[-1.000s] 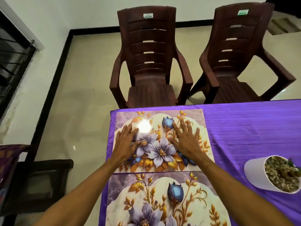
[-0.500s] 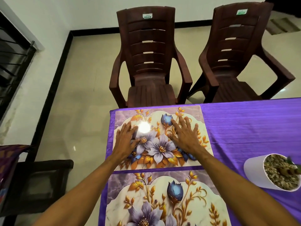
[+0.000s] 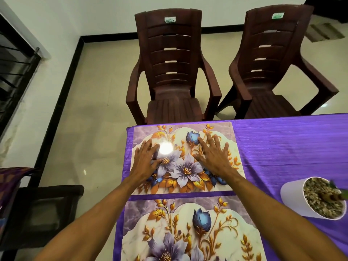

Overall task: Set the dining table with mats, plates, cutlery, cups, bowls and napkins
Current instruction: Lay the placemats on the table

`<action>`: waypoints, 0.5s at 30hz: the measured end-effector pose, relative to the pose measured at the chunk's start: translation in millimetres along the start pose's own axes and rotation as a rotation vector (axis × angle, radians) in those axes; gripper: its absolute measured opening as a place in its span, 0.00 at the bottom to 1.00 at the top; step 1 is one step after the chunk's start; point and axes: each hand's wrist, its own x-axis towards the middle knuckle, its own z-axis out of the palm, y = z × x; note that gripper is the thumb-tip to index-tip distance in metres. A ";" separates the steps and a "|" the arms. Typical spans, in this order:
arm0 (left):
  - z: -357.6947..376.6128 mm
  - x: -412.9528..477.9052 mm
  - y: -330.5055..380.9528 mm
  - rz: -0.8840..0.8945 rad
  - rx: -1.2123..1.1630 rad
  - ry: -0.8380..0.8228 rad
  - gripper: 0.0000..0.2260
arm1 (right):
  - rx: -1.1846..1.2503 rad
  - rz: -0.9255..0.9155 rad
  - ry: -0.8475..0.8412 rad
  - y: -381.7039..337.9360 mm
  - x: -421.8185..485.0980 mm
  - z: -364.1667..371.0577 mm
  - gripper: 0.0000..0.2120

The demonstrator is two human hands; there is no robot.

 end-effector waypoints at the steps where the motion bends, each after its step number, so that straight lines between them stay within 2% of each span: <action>1: -0.5 -0.7 0.4 0.001 -0.007 0.014 0.27 | 0.008 -0.003 0.003 -0.3 -0.8 -1.0 0.37; 7: -12.1 -20.0 19.6 -0.014 -0.075 0.046 0.29 | 0.057 -0.025 0.038 -3.2 -25.5 -12.2 0.36; 15: -20.2 -135.1 62.7 -0.121 -0.260 0.222 0.15 | 0.427 0.043 0.316 4.0 -141.5 -12.7 0.20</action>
